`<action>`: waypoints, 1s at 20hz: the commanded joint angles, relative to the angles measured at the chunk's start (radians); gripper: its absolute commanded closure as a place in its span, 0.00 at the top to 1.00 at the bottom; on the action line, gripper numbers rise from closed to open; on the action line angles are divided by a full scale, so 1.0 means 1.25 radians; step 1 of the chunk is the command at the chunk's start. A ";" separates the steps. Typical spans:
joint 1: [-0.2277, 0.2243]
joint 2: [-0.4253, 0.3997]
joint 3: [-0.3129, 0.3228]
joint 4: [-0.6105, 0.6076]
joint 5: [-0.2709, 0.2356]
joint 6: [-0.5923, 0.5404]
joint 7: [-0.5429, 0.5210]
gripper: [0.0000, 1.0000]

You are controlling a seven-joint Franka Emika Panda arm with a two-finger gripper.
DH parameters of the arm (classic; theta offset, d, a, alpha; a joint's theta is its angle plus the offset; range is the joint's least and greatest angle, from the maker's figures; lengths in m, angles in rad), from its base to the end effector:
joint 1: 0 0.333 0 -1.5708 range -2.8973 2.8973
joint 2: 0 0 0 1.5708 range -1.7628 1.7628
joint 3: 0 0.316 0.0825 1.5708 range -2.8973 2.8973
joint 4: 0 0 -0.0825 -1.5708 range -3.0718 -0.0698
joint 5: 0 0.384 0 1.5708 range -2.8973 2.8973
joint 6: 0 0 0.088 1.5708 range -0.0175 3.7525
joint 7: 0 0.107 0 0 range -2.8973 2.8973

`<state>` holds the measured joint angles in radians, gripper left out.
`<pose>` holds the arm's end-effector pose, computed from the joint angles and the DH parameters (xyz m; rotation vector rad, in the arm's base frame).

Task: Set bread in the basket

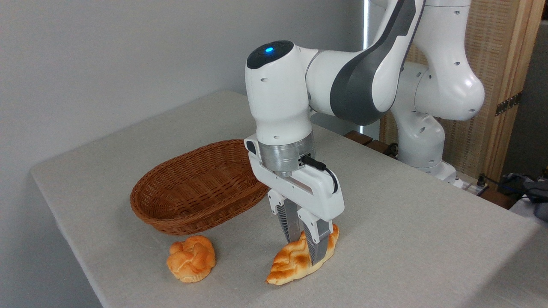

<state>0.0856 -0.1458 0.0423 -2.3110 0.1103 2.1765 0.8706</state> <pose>0.4848 0.0668 0.4050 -2.8164 1.1998 0.0470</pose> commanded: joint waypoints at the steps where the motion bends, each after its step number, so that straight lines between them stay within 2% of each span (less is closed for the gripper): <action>1: 0.000 0.000 -0.002 0.001 0.012 -0.023 0.001 0.47; 6: -0.006 -0.007 -0.007 0.006 0.006 -0.024 -0.009 0.47; 9: -0.008 -0.006 -0.019 0.051 0.004 -0.030 -0.008 0.47; 11: -0.008 -0.005 -0.029 0.094 -0.006 -0.085 -0.009 0.47; 15: -0.008 -0.002 -0.033 0.197 -0.073 -0.192 -0.021 0.47; 17: -0.011 0.000 -0.063 0.265 -0.116 -0.255 -0.063 0.47; 20: -0.011 0.003 -0.116 0.320 -0.152 -0.302 -0.151 0.47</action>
<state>0.0760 -0.1532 -0.0443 -1.9895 -0.0366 1.8661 0.7854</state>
